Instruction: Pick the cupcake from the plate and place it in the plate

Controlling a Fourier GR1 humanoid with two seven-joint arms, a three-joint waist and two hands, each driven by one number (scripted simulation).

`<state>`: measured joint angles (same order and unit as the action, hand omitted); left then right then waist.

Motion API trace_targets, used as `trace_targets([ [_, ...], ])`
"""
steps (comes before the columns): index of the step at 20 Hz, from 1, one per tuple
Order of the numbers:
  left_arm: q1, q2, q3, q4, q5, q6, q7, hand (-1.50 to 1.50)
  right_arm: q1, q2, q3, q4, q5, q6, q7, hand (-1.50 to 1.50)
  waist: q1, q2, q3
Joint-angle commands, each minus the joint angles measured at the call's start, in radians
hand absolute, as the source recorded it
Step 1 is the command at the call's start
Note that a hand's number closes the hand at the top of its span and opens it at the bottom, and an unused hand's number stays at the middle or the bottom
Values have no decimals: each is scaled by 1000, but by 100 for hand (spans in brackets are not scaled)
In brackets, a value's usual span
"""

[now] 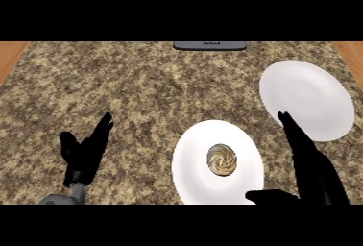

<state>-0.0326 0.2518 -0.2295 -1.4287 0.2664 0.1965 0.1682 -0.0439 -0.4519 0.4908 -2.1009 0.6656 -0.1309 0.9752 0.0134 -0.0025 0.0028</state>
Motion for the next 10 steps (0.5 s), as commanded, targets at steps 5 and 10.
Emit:
trace_targets([
  [5, 16, -31, 10, 60, -17, -16, -9, 0, -109, 200, 104, 118, 105, 102, 174, -150, -10, 3, -3],
  [10, 45, -28, 14, -7, -30, -30, 16, 0, -57, 287, 139, 209, 140, 66, 107, -150, -10, 2, -3],
])
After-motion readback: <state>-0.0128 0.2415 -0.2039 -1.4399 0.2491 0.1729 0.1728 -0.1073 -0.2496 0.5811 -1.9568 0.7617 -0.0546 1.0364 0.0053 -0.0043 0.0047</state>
